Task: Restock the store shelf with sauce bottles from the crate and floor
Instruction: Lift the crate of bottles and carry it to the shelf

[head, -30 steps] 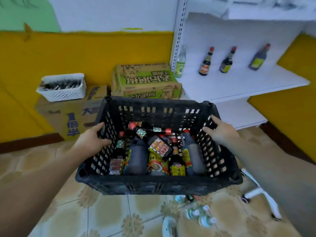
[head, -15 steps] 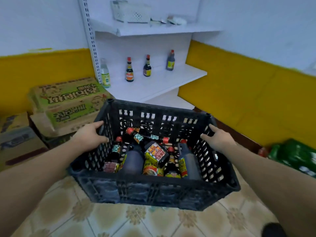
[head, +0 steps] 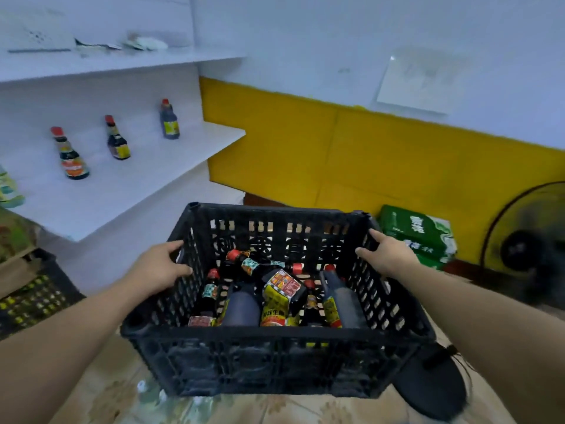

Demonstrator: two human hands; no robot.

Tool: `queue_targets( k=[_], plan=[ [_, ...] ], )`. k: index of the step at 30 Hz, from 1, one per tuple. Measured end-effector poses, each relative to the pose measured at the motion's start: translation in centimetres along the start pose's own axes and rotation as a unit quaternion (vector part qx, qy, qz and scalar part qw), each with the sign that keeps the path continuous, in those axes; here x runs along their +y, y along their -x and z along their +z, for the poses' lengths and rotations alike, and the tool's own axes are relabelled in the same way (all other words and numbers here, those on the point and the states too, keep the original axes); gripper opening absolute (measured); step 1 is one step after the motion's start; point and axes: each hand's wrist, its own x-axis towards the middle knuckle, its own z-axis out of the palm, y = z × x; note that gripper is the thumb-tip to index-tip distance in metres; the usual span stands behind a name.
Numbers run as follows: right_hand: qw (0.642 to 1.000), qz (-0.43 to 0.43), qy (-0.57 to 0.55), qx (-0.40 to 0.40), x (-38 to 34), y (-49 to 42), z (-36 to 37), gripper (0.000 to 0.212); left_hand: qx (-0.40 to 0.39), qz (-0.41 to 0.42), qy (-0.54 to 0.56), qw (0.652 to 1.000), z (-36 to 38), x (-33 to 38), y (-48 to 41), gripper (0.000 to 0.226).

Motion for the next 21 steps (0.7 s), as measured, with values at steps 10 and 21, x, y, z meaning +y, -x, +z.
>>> queue_targets(
  k=[10,21],
  plan=[
    [0.992,0.114,-0.008,0.044,3.6,-5.9,-1.0,0.074,-0.071,0.075,-0.027,0.994,3.7,6.7,-12.1,0.069],
    [0.989,0.135,-0.042,0.041,7.5,-17.1,-3.2,0.073,-0.088,0.096,-0.057,0.990,8.5,15.7,-22.6,0.072]
  ],
)
